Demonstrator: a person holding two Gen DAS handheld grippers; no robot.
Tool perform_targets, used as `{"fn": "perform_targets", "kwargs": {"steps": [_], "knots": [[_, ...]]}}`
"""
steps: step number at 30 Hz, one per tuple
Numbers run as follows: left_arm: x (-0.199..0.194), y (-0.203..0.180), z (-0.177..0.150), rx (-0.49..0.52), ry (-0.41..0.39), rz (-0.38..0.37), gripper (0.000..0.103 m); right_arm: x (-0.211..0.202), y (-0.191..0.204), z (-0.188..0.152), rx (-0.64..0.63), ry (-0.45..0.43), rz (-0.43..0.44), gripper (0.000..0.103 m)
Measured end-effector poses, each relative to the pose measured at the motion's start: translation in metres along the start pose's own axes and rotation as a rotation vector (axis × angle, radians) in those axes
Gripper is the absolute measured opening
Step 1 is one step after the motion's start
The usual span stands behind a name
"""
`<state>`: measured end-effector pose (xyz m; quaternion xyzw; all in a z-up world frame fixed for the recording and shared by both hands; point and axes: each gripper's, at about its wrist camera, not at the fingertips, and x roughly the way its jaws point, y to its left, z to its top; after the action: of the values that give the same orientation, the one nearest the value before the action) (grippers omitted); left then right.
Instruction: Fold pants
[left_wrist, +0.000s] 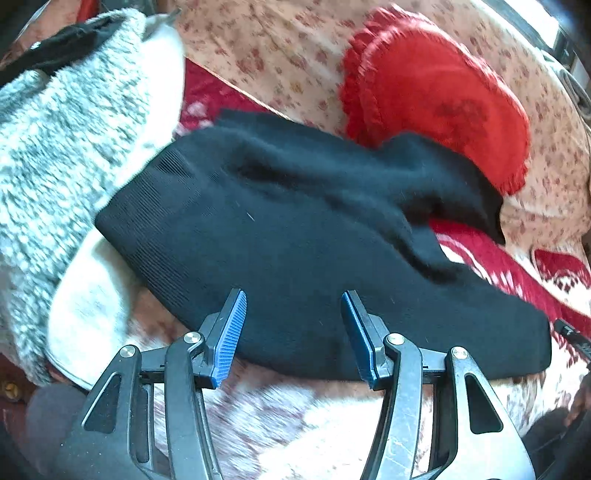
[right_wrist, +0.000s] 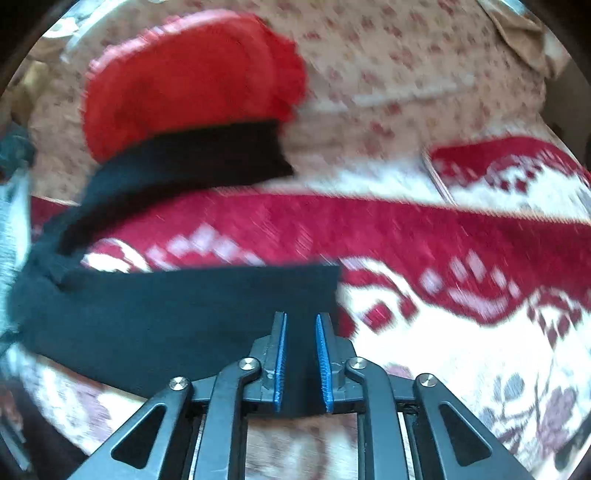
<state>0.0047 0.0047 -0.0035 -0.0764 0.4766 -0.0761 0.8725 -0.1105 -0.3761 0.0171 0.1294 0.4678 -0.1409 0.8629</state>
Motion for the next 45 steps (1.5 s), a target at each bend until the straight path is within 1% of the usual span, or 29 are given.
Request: {"fn": "perform_targets", "kwargs": {"steps": [1,3,4,6,9,11,13,16,17,19,20,22,23,25,28,31,32,34,35,36,37,39,41,43,45], "knots": [[0.0,0.004,0.004,-0.009,-0.002,0.002,0.053,-0.003,0.006,0.004,-0.002,-0.015,0.036,0.02],[0.004,0.011,0.014,-0.022,0.01,0.006,0.053,-0.001,0.032,0.02,-0.035,-0.041,0.175,0.03],[0.007,0.014,0.021,-0.027,0.017,0.008,0.053,0.004,0.044,0.028,-0.065,-0.041,0.225,0.031],[0.012,0.018,0.032,-0.023,0.024,0.006,0.053,0.013,0.08,0.048,-0.161,-0.062,0.279,0.031],[0.022,0.022,0.05,-0.034,0.039,0.008,0.053,0.025,0.13,0.076,-0.284,-0.093,0.305,0.034],[0.03,0.029,0.064,-0.058,0.027,0.02,0.054,0.035,0.158,0.096,-0.339,-0.094,0.333,0.035],[0.04,0.035,0.076,-0.076,0.025,0.025,0.066,0.044,0.185,0.113,-0.385,-0.09,0.344,0.036],[0.063,0.046,0.092,-0.104,0.058,0.038,0.066,0.057,0.225,0.132,-0.434,-0.089,0.394,0.036],[0.071,0.051,0.095,-0.112,0.073,0.045,0.066,0.064,0.241,0.137,-0.447,-0.084,0.424,0.039],[0.078,0.057,0.099,-0.13,0.086,0.043,0.066,0.081,0.266,0.145,-0.468,-0.057,0.473,0.04],[0.079,0.06,0.099,-0.137,0.077,0.037,0.066,0.094,0.286,0.148,-0.491,-0.037,0.486,0.04],[0.077,0.061,0.101,-0.134,0.06,0.033,0.066,0.112,0.317,0.149,-0.533,-0.007,0.485,0.04],[0.077,0.064,0.101,-0.137,0.051,0.027,0.066,0.125,0.337,0.151,-0.57,0.014,0.486,0.04],[0.08,0.068,0.101,-0.142,0.036,0.015,0.066,0.143,0.365,0.15,-0.634,0.036,0.483,0.04],[0.081,0.075,0.102,-0.146,0.027,-0.003,0.066,0.173,0.395,0.149,-0.712,0.082,0.448,0.04],[0.083,0.075,0.105,-0.127,0.023,0.006,0.066,0.199,0.408,0.146,-0.76,0.145,0.44,0.04],[0.083,0.074,0.105,-0.118,0.02,0.011,0.066,0.205,0.411,0.143,-0.774,0.151,0.453,0.04],[0.084,0.071,0.107,-0.111,0.018,0.022,0.066,0.204,0.408,0.142,-0.791,0.12,0.464,0.036],[0.084,0.071,0.108,-0.11,0.016,0.025,0.066,0.204,0.407,0.142,-0.781,0.113,0.469,0.026],[0.084,0.071,0.109,-0.114,0.014,0.022,0.066,0.204,0.407,0.142,-0.769,0.108,0.471,0.009],[0.086,0.073,0.111,-0.119,0.01,0.016,0.066,0.201,0.405,0.142,-0.756,0.094,0.465,0.006],[0.076,0.077,0.112,-0.133,-0.009,0.022,0.066,0.189,0.4,0.142,-0.728,0.066,0.48,0.005],[0.06,0.087,0.112,-0.159,-0.044,0.058,0.066,0.165,0.392,0.142,-0.709,0.022,0.497,0.004],[0.044,0.097,0.112,-0.189,-0.063,0.084,0.066,0.141,0.388,0.139,-0.703,-0.012,0.514,0.004],[0.023,0.106,0.108,-0.203,-0.1,0.076,0.066,0.113,0.383,0.132,-0.702,-0.048,0.528,0.004]]}}
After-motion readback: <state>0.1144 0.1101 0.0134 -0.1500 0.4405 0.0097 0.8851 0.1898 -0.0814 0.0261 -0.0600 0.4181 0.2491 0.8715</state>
